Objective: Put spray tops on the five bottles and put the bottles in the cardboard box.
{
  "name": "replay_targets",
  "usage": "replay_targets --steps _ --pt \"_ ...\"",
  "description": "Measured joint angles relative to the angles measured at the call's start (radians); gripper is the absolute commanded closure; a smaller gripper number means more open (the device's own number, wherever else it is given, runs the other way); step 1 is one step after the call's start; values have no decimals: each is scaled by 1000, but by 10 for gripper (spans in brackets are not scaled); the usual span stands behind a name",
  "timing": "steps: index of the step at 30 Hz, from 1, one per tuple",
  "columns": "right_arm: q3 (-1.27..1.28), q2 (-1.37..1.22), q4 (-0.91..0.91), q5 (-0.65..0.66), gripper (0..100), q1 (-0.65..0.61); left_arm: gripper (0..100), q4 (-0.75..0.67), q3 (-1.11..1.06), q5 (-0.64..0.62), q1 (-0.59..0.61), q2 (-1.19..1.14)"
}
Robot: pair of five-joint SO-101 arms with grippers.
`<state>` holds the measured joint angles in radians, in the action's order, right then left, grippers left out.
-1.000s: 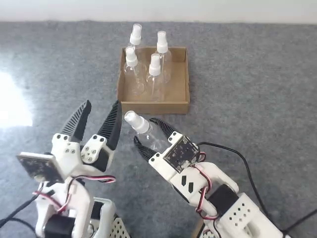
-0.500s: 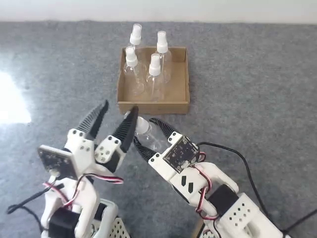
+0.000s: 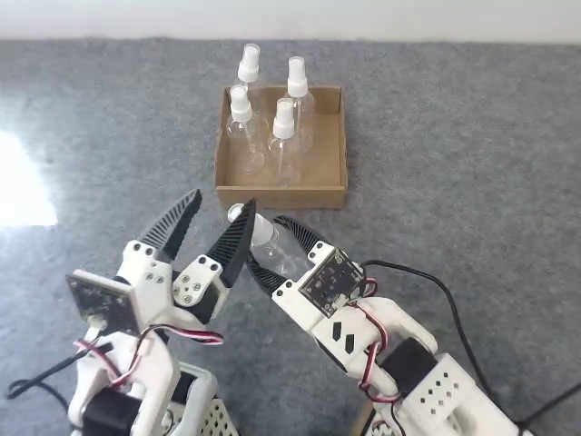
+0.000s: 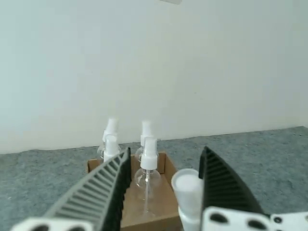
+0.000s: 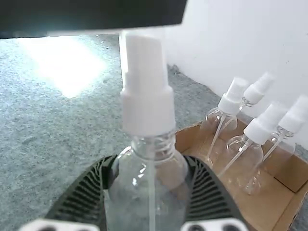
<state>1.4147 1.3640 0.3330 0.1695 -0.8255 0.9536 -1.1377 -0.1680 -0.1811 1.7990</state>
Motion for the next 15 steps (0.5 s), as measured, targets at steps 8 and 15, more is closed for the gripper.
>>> replay_targets --steps 8,15 --pt "0 0 0 0 985 -2 787 2 11 -51 129 0" --pt "0 0 0 0 985 2 787 -37 -14 -54 144 0"
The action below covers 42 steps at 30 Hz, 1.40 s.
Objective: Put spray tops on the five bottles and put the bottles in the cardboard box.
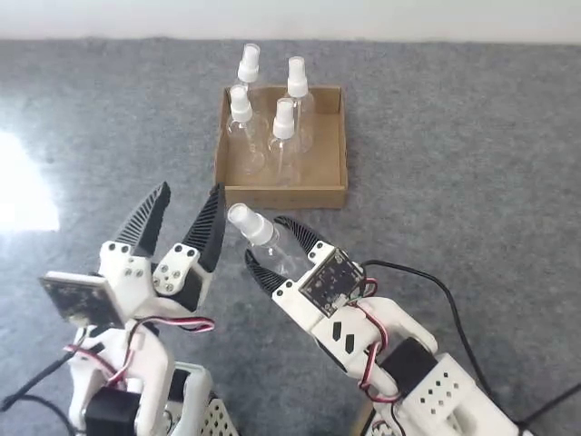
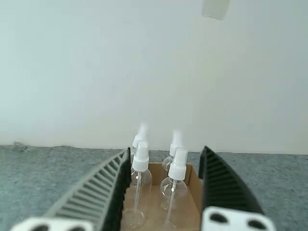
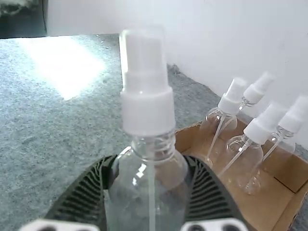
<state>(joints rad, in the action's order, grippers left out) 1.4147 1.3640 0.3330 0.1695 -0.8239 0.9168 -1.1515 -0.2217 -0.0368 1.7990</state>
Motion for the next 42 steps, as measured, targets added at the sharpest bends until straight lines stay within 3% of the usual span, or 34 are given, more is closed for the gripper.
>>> replay_targets --steps 7,18,37,42 --pt "0 0 0 0 985 -2 789 -17 -17 0 -3 0" --pt "0 0 0 0 985 2 823 -17 -51 80 -147 0" --pt "0 0 2 0 985 0 776 -12 -25 95 -161 0" --pt "0 0 2 0 985 18 776 31 52 100 -104 0"
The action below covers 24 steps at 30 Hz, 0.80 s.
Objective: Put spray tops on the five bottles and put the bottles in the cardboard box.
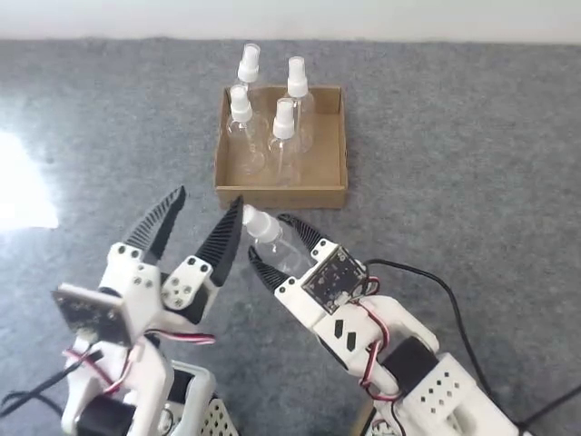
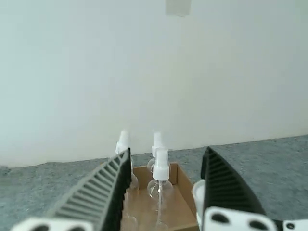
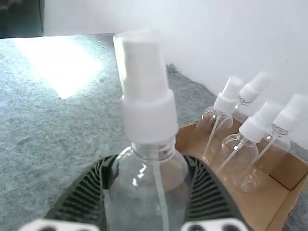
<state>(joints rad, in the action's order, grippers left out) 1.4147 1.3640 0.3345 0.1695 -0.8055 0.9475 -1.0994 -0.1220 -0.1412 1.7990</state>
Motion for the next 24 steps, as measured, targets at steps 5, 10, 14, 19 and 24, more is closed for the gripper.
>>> replay_targets --steps 5,10,14,19,24 --pt "0 0 0 0 985 29 778 2 28 0 60 0" --pt "0 0 0 -9 985 37 778 9 28 0 146 0" --pt "0 0 0 -48 985 86 778 48 25 0 218 0" --pt "0 0 0 -55 985 126 778 64 -43 0 287 0" --pt "0 0 0 -58 985 129 778 64 -144 0 316 0"
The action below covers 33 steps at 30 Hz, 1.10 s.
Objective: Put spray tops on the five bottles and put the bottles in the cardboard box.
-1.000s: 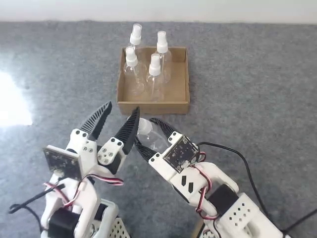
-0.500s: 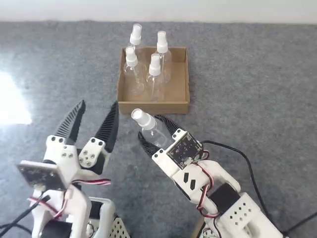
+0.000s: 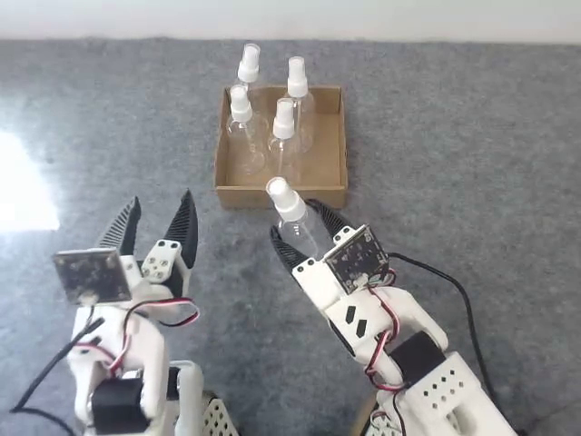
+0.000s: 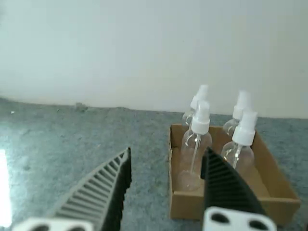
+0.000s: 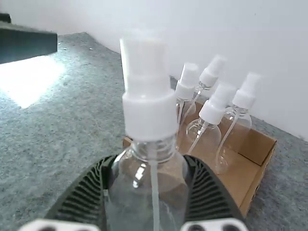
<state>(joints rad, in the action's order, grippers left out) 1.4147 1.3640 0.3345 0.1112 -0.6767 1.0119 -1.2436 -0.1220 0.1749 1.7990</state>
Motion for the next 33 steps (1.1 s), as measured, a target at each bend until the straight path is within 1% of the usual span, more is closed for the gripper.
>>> replay_targets --steps 18,21,26,33 --pt "0 0 0 0 985 0 776 0 -276 0 -2 -3" --pt "0 0 0 0 985 0 778 -44 -336 0 0 -3" --pt "0 0 0 0 985 0 778 -161 -448 0 -2 -3" --pt "0 0 0 0 985 0 778 -166 -451 0 -2 -3"
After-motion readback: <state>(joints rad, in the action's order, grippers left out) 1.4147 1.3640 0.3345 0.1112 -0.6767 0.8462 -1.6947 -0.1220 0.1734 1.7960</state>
